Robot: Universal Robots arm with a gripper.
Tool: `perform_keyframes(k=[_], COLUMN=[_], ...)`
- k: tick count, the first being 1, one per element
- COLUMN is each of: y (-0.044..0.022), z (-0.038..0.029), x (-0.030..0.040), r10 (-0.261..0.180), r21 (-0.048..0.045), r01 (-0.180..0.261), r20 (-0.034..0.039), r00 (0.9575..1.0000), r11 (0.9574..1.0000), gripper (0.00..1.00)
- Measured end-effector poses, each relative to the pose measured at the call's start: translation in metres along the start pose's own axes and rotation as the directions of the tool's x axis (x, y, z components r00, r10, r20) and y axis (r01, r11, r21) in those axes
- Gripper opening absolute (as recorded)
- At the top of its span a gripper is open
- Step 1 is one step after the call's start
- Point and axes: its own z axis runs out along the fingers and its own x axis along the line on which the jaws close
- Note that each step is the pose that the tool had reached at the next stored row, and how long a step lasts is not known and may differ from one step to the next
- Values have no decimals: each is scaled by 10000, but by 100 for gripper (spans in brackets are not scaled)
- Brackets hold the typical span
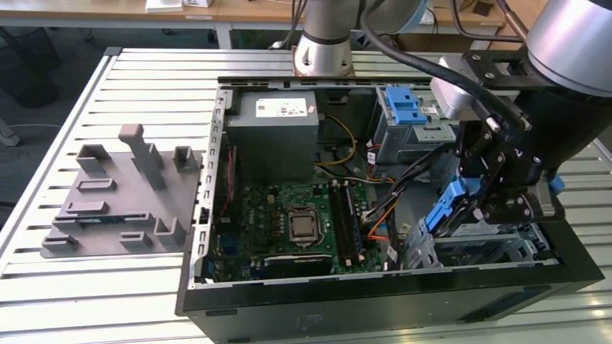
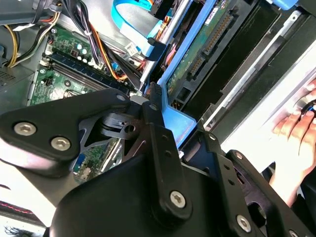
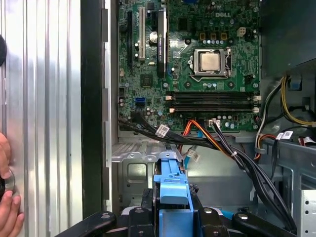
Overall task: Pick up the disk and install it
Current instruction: 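Insert the disk into the insertion slot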
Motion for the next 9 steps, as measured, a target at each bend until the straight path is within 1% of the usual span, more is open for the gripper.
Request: perform_keyframes(k=[3, 9], y=[0, 0], z=[29, 33], x=[0, 0], r10=[0, 0], r21=[1, 0], r01=[0, 0], r20=[0, 0], r00=[10000, 10000], r11=[10000, 10000], gripper=[36, 36])
